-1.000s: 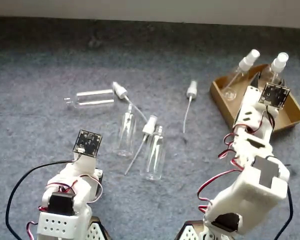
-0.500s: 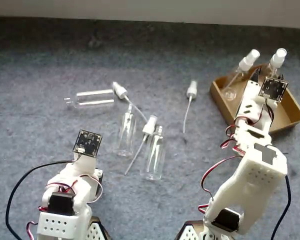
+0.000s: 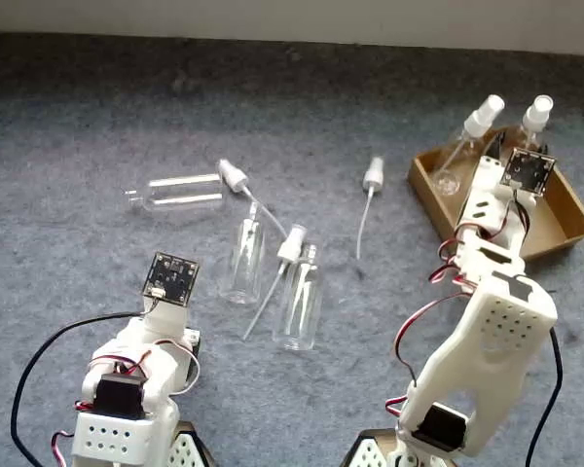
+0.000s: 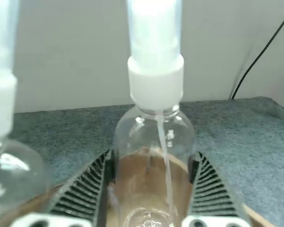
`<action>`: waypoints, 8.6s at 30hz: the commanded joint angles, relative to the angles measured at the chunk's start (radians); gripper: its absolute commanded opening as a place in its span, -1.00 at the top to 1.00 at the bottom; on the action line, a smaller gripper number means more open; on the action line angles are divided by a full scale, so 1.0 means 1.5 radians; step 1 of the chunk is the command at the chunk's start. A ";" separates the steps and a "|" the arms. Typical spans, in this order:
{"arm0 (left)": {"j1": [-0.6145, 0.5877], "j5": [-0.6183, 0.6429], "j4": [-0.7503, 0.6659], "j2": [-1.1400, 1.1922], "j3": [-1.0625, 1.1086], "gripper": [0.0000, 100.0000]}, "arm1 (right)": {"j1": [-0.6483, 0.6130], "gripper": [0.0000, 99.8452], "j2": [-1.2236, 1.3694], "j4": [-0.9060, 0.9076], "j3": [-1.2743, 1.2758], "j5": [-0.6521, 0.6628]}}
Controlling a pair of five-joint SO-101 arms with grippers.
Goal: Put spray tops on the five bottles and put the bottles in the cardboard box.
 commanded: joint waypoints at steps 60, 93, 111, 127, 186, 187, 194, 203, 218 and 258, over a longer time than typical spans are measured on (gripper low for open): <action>0.010 -0.005 0.002 -0.005 0.015 0.99 | -0.021 0.34 -0.008 0.093 -0.069 -0.007; 0.011 -0.006 0.002 -0.005 0.015 0.99 | 0.002 0.34 -0.077 0.217 -0.064 -0.007; 0.010 -0.006 0.002 -0.005 0.015 0.99 | 0.003 0.34 -0.241 0.476 -0.064 -0.007; 0.010 -0.006 0.002 -0.005 0.015 0.99 | 0.025 0.34 -0.416 0.597 0.040 -0.002; 0.010 -0.006 0.002 -0.005 0.015 0.99 | -0.125 0.34 -1.144 1.048 0.409 -0.001; 0.010 -0.006 0.002 -0.005 0.015 0.99 | -0.130 0.34 -1.158 1.048 0.419 -0.001; 0.010 -0.006 0.002 -0.005 0.015 0.99 | -0.222 0.34 -1.217 1.099 0.515 -0.004; 0.010 -0.006 0.002 -0.005 0.015 0.99 | -0.365 0.34 -1.196 1.190 0.459 -0.007; 0.009 -0.006 0.002 -0.005 0.015 0.99 | -0.529 0.34 -0.993 1.387 0.212 -0.176; 0.009 -0.006 0.002 -0.005 0.015 0.99 | -0.657 0.34 -0.465 1.386 0.080 -0.417</action>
